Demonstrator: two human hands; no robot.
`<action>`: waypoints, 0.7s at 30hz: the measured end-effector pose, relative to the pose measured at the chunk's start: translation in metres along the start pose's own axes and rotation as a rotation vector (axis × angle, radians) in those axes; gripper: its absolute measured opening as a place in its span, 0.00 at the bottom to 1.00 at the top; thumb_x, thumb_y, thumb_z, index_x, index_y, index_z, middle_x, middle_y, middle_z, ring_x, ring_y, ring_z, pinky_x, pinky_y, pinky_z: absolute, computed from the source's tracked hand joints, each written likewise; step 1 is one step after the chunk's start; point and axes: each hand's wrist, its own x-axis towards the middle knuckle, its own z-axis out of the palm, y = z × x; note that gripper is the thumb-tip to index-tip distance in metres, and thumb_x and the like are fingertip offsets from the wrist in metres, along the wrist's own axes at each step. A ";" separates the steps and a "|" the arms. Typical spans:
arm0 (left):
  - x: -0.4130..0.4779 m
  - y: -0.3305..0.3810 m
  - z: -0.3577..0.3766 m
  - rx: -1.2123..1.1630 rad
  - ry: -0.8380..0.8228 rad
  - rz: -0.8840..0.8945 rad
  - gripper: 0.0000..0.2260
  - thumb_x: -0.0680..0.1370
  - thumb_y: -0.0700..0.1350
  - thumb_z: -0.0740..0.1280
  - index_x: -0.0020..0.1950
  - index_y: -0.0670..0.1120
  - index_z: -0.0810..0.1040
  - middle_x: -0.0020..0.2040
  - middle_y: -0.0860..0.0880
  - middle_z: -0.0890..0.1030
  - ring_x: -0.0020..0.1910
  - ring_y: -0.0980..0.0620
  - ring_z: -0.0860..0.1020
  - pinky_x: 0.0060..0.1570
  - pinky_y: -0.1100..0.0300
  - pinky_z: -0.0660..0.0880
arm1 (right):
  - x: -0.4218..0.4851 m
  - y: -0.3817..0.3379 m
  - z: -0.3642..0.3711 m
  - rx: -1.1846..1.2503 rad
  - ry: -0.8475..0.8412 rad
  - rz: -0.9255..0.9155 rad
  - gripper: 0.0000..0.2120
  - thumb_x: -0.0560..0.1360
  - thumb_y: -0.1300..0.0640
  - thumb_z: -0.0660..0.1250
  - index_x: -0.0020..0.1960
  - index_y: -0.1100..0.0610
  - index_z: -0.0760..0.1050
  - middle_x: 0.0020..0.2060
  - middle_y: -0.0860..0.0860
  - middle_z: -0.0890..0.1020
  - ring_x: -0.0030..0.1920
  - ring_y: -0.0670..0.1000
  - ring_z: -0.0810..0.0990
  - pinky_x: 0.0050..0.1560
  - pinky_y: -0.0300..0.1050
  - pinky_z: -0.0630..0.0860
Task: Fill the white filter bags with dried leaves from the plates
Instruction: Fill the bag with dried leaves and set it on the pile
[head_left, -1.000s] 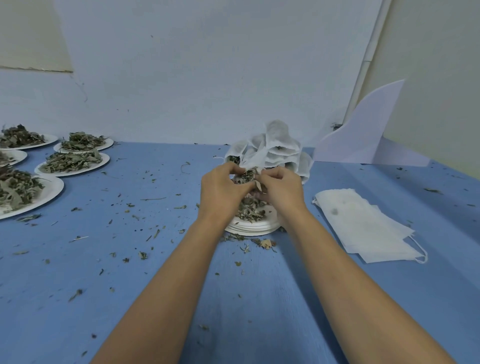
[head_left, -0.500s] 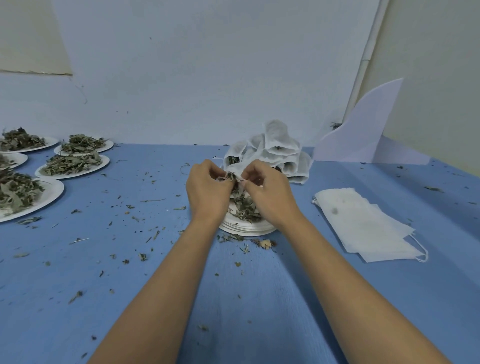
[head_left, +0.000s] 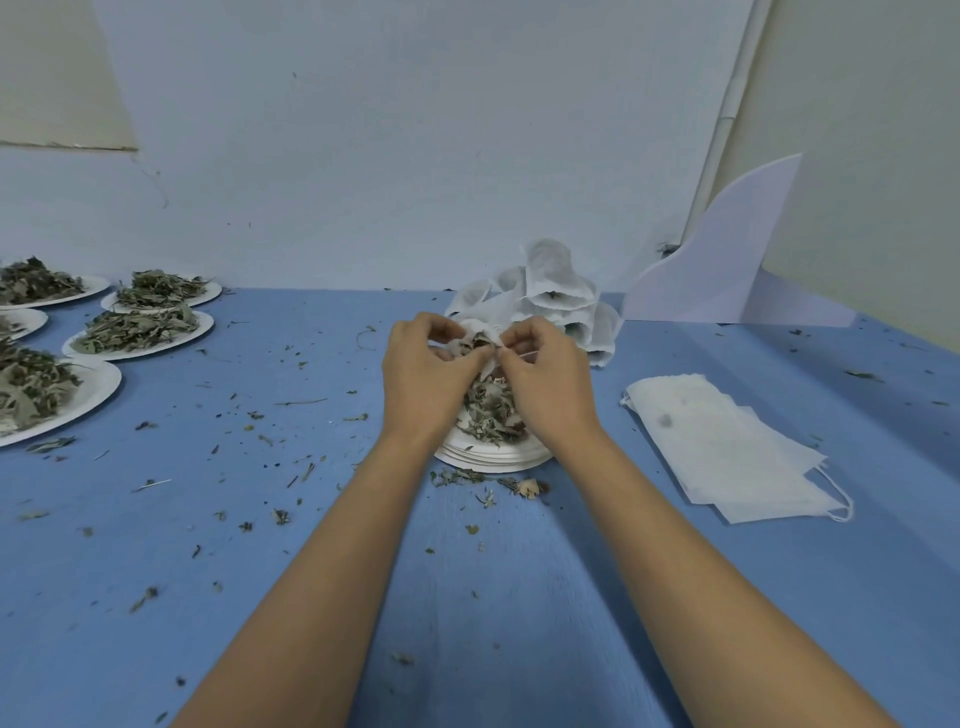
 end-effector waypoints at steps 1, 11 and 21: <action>0.000 0.001 0.000 -0.036 -0.039 -0.020 0.09 0.72 0.43 0.72 0.49 0.49 0.76 0.52 0.51 0.74 0.42 0.58 0.76 0.41 0.72 0.71 | 0.000 0.001 -0.001 0.019 0.018 0.016 0.07 0.75 0.62 0.66 0.41 0.52 0.73 0.36 0.47 0.77 0.39 0.48 0.79 0.39 0.37 0.73; 0.003 -0.006 -0.002 -0.034 -0.045 -0.042 0.14 0.71 0.35 0.70 0.47 0.51 0.72 0.54 0.49 0.73 0.38 0.59 0.75 0.40 0.69 0.72 | -0.001 -0.002 0.000 0.053 -0.056 0.056 0.07 0.75 0.61 0.67 0.42 0.52 0.73 0.41 0.52 0.80 0.43 0.53 0.81 0.42 0.44 0.76; 0.000 -0.005 -0.005 0.053 0.193 0.055 0.18 0.68 0.27 0.60 0.37 0.52 0.66 0.44 0.51 0.70 0.37 0.60 0.68 0.38 0.75 0.65 | -0.007 -0.014 -0.004 0.128 -0.356 -0.046 0.12 0.73 0.69 0.65 0.39 0.52 0.73 0.34 0.47 0.78 0.36 0.47 0.77 0.47 0.52 0.77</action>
